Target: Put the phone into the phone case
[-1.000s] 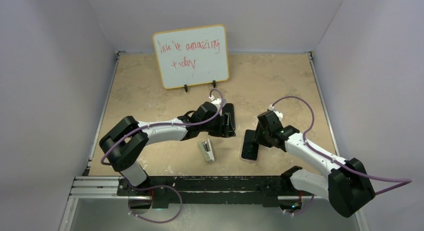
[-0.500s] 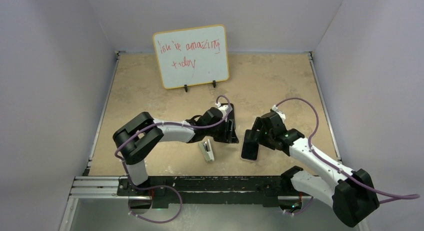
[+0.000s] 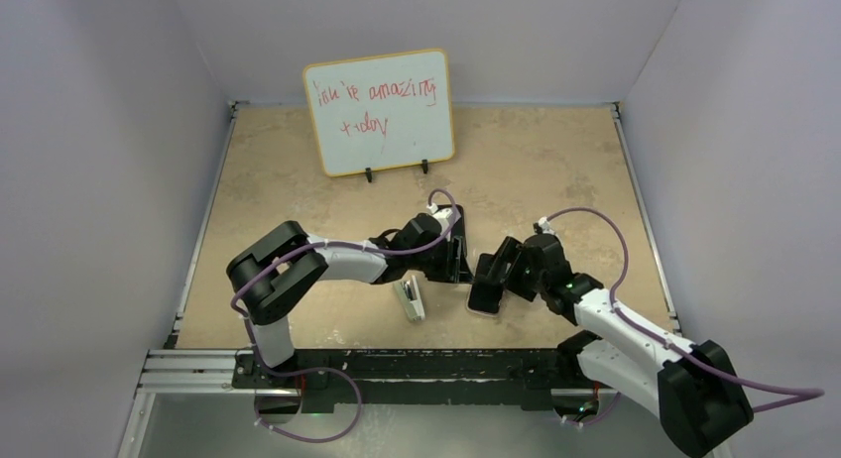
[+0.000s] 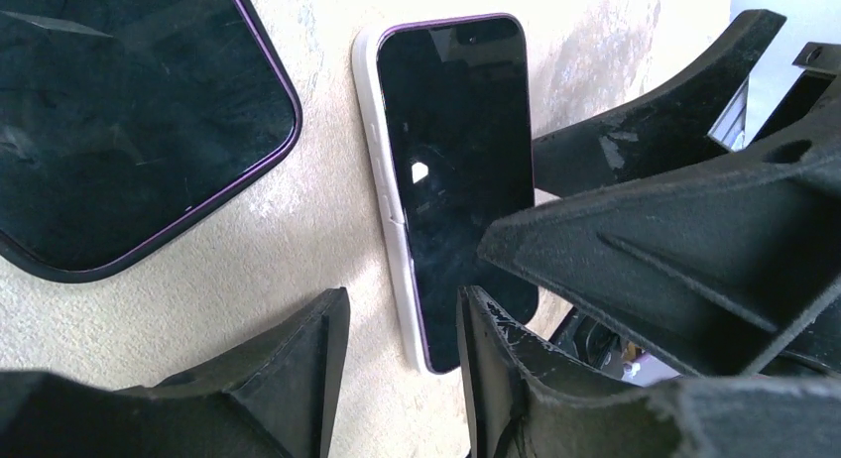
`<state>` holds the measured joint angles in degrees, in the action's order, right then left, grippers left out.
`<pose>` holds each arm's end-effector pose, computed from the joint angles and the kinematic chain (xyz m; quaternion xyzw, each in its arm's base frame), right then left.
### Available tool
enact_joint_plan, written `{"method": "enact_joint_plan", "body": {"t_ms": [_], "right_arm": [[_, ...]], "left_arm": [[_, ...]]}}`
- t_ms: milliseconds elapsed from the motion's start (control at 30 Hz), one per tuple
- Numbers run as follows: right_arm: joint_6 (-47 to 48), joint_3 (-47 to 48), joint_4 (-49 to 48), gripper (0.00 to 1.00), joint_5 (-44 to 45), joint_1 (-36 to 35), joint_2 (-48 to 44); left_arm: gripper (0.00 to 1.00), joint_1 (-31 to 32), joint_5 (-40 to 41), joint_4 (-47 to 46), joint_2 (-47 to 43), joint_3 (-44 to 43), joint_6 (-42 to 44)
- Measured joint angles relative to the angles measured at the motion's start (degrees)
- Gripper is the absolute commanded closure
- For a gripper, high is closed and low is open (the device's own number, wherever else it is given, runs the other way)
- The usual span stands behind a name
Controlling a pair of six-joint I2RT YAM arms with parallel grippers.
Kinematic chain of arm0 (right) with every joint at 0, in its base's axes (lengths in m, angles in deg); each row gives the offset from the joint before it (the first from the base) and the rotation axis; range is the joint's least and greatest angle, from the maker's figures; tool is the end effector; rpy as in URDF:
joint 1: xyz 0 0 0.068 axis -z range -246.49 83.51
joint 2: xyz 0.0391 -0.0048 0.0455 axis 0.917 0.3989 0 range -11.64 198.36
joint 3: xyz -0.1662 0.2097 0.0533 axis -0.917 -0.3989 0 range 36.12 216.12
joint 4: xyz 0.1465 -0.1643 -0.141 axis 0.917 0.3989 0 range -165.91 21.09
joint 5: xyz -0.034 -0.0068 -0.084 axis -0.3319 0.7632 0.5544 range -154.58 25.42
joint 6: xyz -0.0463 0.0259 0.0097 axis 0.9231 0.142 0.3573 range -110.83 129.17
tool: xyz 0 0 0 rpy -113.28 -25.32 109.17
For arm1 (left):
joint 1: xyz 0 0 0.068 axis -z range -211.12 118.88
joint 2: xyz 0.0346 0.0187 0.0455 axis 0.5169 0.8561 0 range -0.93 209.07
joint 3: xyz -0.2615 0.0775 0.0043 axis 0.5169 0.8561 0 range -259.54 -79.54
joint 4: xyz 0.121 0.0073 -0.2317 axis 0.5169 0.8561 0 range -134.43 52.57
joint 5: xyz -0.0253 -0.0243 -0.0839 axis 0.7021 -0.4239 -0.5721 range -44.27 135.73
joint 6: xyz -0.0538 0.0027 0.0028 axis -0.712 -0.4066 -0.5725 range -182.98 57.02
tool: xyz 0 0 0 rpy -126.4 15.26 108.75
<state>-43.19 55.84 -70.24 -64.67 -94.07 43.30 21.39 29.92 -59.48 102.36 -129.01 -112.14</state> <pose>0.1647 0.0863 0.1656 0.1948 0.8885 0.2675 0.3180 0.2103 -0.2902 0.1403 0.0855 0.8910 -0.4104 0.1743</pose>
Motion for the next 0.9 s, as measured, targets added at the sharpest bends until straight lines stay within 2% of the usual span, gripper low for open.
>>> {"method": "enact_joint_plan", "body": {"t_ms": [267, 533, 667, 900], "right_arm": [[-2.84, -5.75, -7.85, 0.16, -6.56, 0.02, -5.92], [-5.60, -9.03, -15.23, 0.16, -9.64, 0.37, -7.13], [-6.25, -9.03, -13.90, 0.15, -8.83, 0.35, -8.50], [-6.73, -7.54, -6.12, 0.12, -6.45, 0.24, -10.32]], "left_arm": [[0.62, 0.00, -0.22, -0.50, 0.52, 1.01, -0.83], [0.75, -0.22, -0.52, -1.70, 0.74, 2.38, -1.22], [0.79, -0.37, -0.52, -1.77, 0.74, 2.62, -1.25], [0.85, -0.35, -1.68, -3.13, 0.74, 3.87, -2.71]]}}
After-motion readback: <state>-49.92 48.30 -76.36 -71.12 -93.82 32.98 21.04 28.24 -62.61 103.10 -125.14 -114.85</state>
